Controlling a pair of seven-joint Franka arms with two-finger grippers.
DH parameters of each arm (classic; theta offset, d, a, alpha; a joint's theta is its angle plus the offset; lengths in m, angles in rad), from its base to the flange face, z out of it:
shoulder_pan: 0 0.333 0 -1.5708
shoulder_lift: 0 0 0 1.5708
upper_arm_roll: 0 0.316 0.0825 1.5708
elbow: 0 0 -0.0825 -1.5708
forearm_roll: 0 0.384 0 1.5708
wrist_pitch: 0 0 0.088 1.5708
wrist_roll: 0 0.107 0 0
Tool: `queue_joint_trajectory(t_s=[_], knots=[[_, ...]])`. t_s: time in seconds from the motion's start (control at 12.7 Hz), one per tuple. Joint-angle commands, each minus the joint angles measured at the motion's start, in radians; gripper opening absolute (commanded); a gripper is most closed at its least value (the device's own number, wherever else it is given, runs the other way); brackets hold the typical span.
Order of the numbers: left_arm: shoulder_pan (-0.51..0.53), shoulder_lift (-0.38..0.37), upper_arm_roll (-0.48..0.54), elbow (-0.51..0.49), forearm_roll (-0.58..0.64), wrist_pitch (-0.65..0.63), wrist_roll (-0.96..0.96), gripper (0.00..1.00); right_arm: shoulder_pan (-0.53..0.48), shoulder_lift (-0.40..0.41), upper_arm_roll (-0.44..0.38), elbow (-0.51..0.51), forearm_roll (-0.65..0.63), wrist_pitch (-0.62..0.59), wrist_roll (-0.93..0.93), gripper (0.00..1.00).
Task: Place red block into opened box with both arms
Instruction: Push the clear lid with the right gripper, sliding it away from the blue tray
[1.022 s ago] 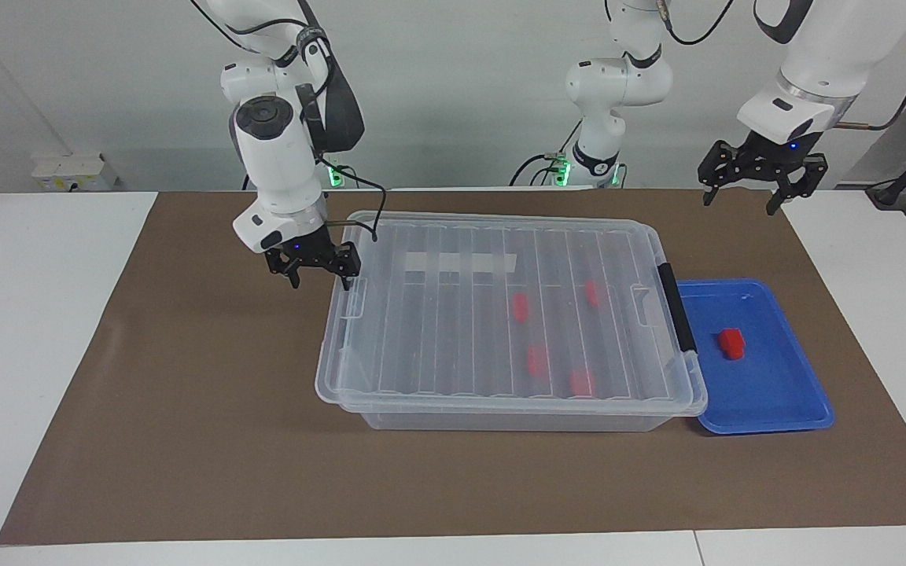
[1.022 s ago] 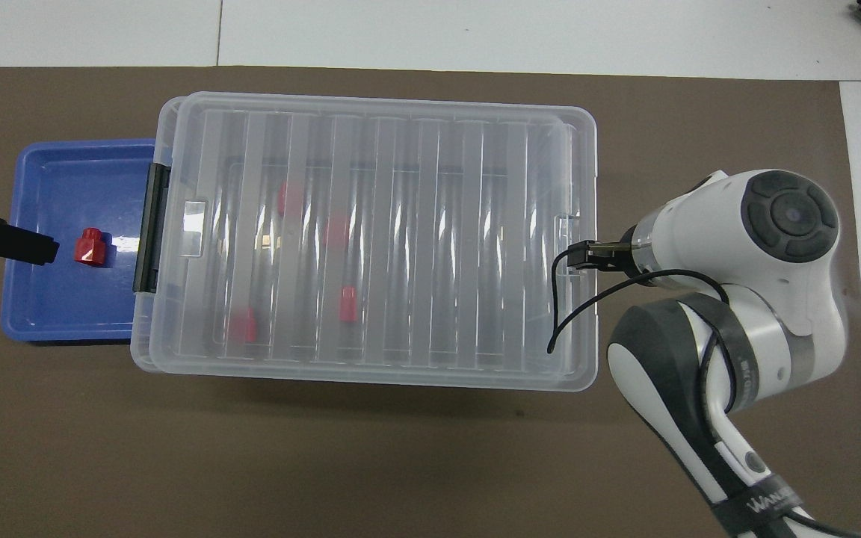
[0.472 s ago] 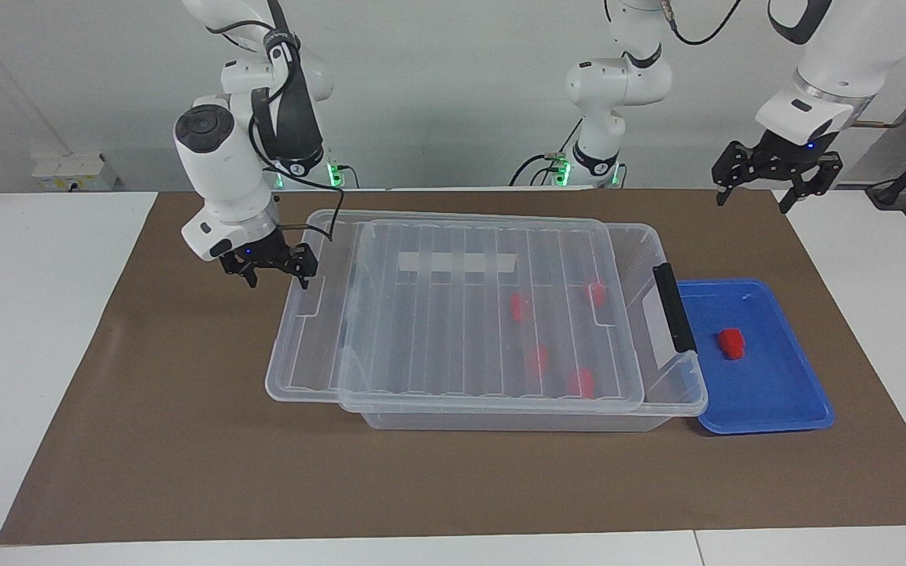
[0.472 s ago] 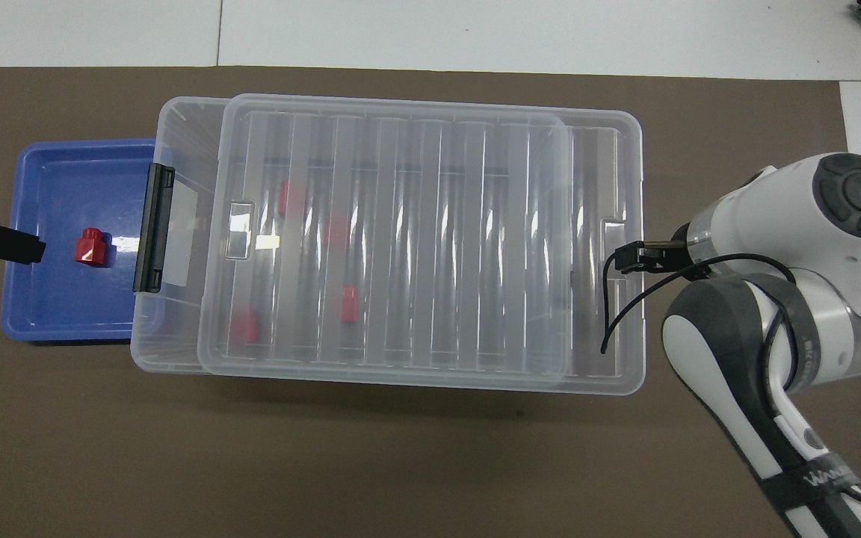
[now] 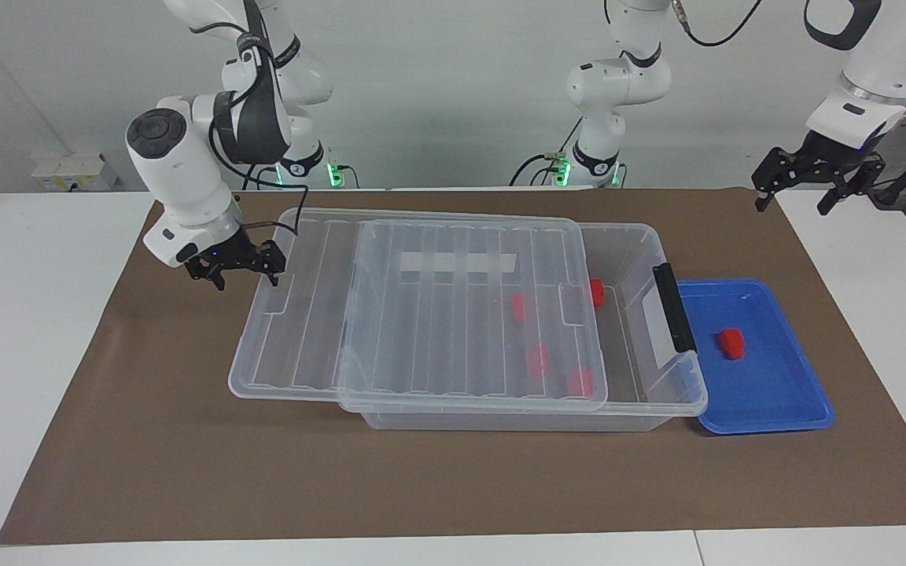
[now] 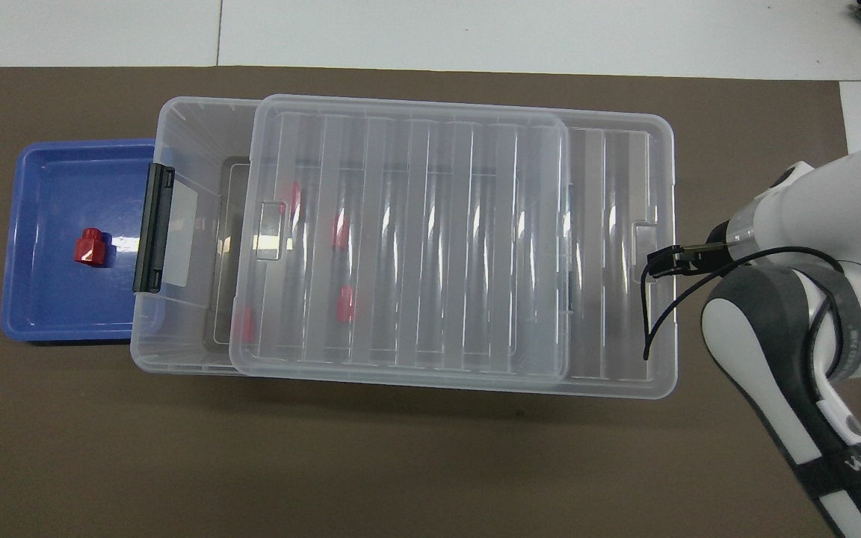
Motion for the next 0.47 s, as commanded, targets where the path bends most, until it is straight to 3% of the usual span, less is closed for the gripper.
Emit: queue_joint_trajectory(t_s=[0.0, 0.39], knots=[[0.035, -0.026, -0.008, -0.132, 0.014, 0.128, 0.008, 1.00, -0.048, -0.013, 0.005, -0.021, 0.008, -0.003, -0.099, 1.00], [0.088, 0.013, -0.008, -0.393, 0.012, 0.433, -0.010, 1.00, -0.103, -0.002, 0.004, -0.021, 0.000, 0.005, -0.195, 1.00]])
